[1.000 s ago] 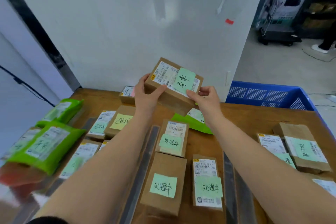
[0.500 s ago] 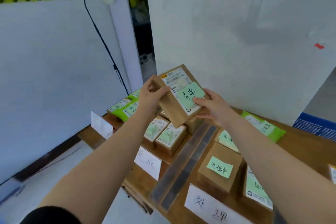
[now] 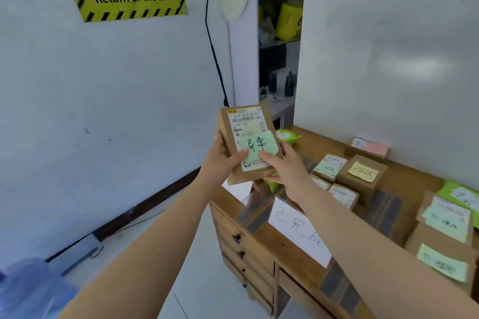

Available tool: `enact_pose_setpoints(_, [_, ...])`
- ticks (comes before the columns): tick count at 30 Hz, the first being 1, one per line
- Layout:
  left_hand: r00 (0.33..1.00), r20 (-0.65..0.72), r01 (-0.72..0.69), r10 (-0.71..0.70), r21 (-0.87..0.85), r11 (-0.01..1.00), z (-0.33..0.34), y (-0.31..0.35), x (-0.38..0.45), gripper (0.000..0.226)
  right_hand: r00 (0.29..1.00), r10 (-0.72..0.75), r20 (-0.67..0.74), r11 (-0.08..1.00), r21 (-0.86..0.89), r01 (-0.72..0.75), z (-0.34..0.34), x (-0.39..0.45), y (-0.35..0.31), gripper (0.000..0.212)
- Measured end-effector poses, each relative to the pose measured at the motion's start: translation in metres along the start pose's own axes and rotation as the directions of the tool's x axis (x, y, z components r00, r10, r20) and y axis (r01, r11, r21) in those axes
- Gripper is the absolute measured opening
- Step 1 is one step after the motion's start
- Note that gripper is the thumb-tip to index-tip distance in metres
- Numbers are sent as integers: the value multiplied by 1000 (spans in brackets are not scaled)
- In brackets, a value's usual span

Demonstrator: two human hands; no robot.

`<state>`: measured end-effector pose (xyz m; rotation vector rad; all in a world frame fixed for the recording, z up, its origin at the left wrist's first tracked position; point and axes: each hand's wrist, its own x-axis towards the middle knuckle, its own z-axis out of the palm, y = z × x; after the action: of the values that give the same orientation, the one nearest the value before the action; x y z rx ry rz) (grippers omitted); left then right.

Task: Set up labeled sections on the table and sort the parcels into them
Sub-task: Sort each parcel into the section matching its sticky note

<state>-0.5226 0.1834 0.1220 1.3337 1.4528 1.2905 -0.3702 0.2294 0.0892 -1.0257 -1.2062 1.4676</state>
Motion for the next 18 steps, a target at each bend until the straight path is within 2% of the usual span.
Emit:
enact_pose_setpoints(4, [993, 43, 108, -106, -39, 993, -56, -18, 10, 70, 998, -44, -42, 998, -36, 42, 55, 8, 22, 30])
enact_pose_setpoints(8, [987, 84, 146, -140, -71, 987, -88, -36, 32, 70, 992, -47, -114, 996, -80, 38, 86, 27, 37, 24])
enact_pose_setpoints(18, [974, 150, 180, -168, -67, 981, -116, -73, 152, 65, 968, -24, -250, 995, -97, 0, 109, 140, 53, 23])
